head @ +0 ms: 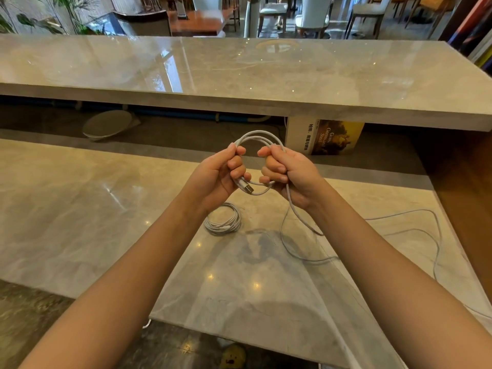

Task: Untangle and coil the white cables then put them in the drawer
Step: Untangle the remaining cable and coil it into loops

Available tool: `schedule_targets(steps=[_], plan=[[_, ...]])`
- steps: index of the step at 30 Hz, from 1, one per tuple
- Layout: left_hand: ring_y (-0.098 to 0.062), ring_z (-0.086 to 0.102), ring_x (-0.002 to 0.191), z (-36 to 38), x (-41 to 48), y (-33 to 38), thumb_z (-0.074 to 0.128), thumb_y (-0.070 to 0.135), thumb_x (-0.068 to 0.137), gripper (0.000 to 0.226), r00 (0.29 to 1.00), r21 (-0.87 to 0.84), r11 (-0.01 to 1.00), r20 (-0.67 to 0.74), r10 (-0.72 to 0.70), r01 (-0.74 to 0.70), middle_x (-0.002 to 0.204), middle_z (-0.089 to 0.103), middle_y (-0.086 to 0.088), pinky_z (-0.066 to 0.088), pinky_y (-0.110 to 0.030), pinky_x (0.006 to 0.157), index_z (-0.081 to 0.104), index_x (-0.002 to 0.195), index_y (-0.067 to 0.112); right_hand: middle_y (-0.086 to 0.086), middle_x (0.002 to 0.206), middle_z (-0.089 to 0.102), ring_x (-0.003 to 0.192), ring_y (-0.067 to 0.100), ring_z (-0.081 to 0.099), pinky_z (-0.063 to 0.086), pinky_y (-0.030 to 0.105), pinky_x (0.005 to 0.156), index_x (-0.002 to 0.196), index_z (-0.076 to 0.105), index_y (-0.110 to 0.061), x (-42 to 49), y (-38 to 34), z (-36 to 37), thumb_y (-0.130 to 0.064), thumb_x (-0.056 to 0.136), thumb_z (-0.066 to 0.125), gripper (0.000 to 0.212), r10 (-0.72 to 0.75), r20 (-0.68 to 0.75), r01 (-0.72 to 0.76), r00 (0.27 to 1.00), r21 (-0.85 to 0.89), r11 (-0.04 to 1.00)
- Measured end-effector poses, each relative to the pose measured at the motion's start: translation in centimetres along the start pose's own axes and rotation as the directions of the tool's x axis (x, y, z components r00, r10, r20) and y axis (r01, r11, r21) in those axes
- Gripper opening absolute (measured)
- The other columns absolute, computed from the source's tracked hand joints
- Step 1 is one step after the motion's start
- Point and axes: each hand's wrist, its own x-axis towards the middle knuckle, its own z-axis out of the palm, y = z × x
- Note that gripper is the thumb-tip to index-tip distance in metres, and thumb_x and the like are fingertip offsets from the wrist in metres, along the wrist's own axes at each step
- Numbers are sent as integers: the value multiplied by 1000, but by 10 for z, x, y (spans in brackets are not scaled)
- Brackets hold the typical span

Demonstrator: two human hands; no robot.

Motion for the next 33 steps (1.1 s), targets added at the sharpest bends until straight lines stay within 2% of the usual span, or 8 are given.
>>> schedule_targets(steps=[3, 10, 15, 17, 20, 25, 29, 33], plan=[[-7, 45, 48, 4, -1, -4, 35, 22, 100, 25, 1000, -27, 1000, 9, 5, -5, 53, 45, 5, 51, -24, 59, 54, 88, 10, -5, 44, 35, 34, 4, 27, 25, 16, 37, 90, 56, -4, 0, -1, 1, -22, 102, 31, 33, 2, 7, -3, 1000, 131, 991], [-10, 51, 57, 17, -7, -18, 35, 27, 100, 28, 999, -184, 983, -46, 0, -8, 61, 52, 2, 54, -29, 70, 56, 93, 10, -4, 50, 37, 41, 8, 28, 24, 20, 38, 86, 55, -9, 1, -2, 8, -24, 101, 33, 30, -190, -173, 121, 966, -349, 929], [-13, 58, 78, 26, -8, -26, 38, 17, 100, 21, 989, -29, 994, -112, 97, -101, 77, 60, -3, 50, -30, 85, 55, 110, 11, 0, 54, 33, 41, 7, 28, 24, 21, 39, 87, 54, -9, 0, 1, 12, -23, 101, 33, 29, -283, -256, 180, 924, -362, 915], [-13, 64, 78, 27, -7, -26, 37, 16, 101, 23, 984, -25, 993, -140, 110, -114, 82, 65, -4, 55, -29, 80, 56, 113, 10, 0, 54, 34, 41, 7, 28, 24, 21, 39, 89, 54, -7, -1, 2, 12, -23, 101, 33, 28, -294, -256, 188, 921, -371, 910], [-8, 62, 60, 27, -7, -26, 36, 18, 101, 25, 983, -44, 994, -159, 96, -104, 72, 67, -1, 54, -23, 65, 56, 113, 8, -1, 54, 35, 41, 6, 29, 25, 20, 39, 89, 54, -8, -3, 2, 11, -22, 101, 34, 28, -314, -247, 205, 917, -384, 900], [-5, 33, 38, 26, -5, -24, 36, 20, 100, 22, 991, -187, 979, -119, 56, -78, 54, 46, 5, 31, -16, 40, 54, 93, 10, -2, 53, 36, 41, 7, 29, 26, 20, 39, 90, 54, -8, -3, 4, 9, -22, 101, 35, 26, -285, -198, 201, 938, -361, 911], [-5, 27, 31, 18, -1, -15, 37, 25, 100, 29, 992, -146, 985, -102, 81, -95, 44, 34, 7, 22, -15, 34, 49, 78, 11, -3, 52, 41, 46, 9, 42, 48, 24, 53, 89, 56, -9, -9, 0, -5, -22, 99, 41, 22, -132, -62, 106, 989, -321, 941], [-6, 27, 27, 16, -3, -9, 36, 33, 99, 36, 999, -132, 991, 33, -23, 27, 36, 31, 7, 20, -17, 36, 49, 73, 12, -6, 42, 40, 44, 9, 47, 53, 26, 59, 81, 56, -10, -13, -14, -15, -26, 99, 38, 29, -38, 19, 41, 999, -253, 967]])
